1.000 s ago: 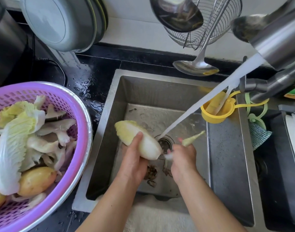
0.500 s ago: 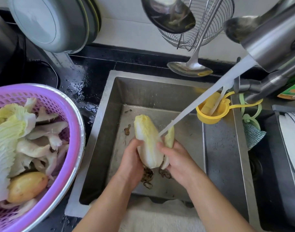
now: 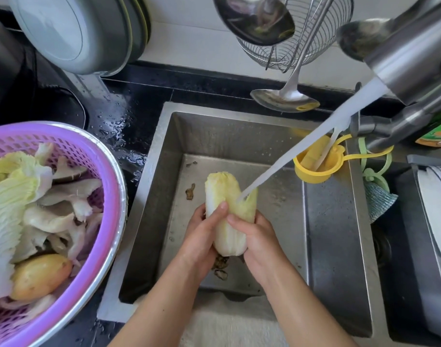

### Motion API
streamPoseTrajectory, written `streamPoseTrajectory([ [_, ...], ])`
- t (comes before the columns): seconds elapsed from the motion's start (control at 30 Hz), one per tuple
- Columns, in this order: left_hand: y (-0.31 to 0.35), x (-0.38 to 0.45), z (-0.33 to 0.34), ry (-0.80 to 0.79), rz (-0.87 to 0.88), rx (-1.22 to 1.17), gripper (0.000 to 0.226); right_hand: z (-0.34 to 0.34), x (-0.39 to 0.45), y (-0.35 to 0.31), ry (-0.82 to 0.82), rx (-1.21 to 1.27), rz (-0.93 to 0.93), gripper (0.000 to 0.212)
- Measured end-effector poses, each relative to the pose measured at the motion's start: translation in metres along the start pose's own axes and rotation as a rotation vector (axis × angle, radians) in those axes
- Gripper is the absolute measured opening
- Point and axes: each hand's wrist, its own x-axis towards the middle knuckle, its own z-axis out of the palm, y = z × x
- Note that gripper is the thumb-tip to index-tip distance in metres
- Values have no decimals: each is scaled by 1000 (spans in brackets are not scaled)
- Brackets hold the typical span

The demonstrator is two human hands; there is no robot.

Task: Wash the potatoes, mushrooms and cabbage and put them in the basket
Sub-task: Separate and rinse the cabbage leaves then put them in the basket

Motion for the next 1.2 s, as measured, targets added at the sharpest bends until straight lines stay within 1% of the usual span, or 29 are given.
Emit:
streamPoseTrajectory([
  [0.1, 1, 3, -2, 130, -18, -128, 55, -4, 7, 8, 203, 75, -43, 21],
  [0.13, 1, 5, -5, 155, -24, -171, 54, -4, 8, 9, 246, 131, -47, 19],
  [0.23, 5, 4, -4, 174, -50, -260, 48, -2, 9, 9, 296, 337, 56, 20],
  [0.27, 6, 2, -2, 189, -44, -294, 46, -3, 7, 7, 300, 406, 96, 18],
  [0.33, 9, 0, 0, 231, -11, -372, 46, -12, 3, -1, 307, 515, 121, 15],
  [0.4, 13, 0, -4, 251, -17, -473, 49, -27, -1, -13, 326, 467, 91, 16],
  [0.47, 15, 0, -8, 202, -66, -530, 50, -37, -4, -20, 285, 290, 58, 16],
  [0.53, 15, -1, -7, 119, -91, -473, 46, -32, -5, -20, 190, 79, 79, 14],
  [0.57, 13, -1, -3, 83, -92, -422, 47, -26, -5, -19, 127, -8, 88, 17],
  [0.6, 12, -3, 1, 46, -89, -364, 53, -20, -3, -16, 68, -63, 95, 21],
  [0.67, 9, -3, 6, -13, -97, -279, 66, -9, -1, -13, 0, -102, 102, 25],
  [0.77, 9, -5, 5, -50, -64, -215, 63, -4, 2, -9, -27, -117, 56, 31],
  [0.87, 7, -2, 1, -46, -40, -88, 55, -2, 3, -3, 3, -165, -27, 37],
  [0.93, 2, 1, 1, -3, -25, -19, 49, -3, 2, -3, 25, -154, -20, 39],
  [1.07, -2, 1, 2, 81, 14, 55, 40, -9, 3, -5, -31, -96, 26, 37],
  [1.17, -4, 0, 6, 107, 57, 133, 30, -7, 3, 0, 29, -252, -37, 35],
  [1.2, -5, -1, 7, 119, 74, 159, 31, -5, 3, 2, 52, -286, -55, 36],
])
